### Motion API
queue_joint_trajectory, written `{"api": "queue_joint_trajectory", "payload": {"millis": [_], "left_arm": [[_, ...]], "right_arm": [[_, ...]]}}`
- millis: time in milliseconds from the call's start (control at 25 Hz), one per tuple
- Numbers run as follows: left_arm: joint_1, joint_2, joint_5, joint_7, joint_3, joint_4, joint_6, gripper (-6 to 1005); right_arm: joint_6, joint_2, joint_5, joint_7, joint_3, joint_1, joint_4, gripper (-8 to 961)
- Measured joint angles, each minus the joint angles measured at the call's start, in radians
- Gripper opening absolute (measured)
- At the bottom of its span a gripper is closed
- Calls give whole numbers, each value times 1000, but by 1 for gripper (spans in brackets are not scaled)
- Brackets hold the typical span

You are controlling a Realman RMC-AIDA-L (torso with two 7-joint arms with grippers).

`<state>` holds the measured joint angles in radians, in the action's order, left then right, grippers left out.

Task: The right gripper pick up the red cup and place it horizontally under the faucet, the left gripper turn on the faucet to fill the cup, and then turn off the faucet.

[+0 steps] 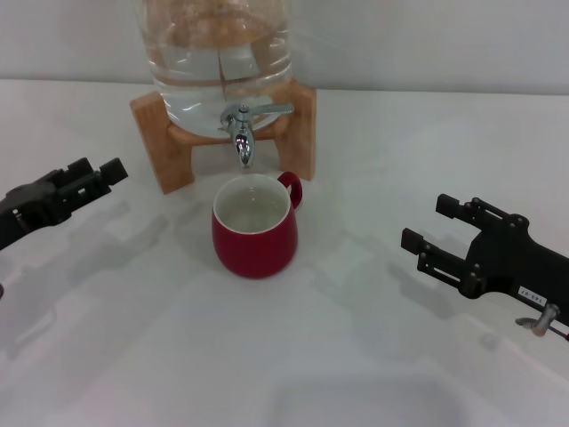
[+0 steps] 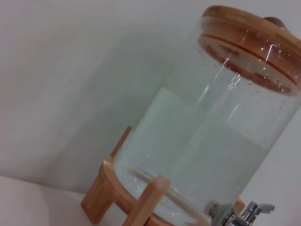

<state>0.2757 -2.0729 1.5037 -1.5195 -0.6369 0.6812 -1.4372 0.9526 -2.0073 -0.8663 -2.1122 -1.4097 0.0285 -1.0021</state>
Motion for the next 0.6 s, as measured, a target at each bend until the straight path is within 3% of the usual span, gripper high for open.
{"api": "queue_joint_trajectory", "payload": {"millis": [600], "left_arm": [[17, -1, -63, 1, -5, -22, 23, 887]], "right_arm": [[54, -2, 1, -28, 0, 7, 13, 707]]}}
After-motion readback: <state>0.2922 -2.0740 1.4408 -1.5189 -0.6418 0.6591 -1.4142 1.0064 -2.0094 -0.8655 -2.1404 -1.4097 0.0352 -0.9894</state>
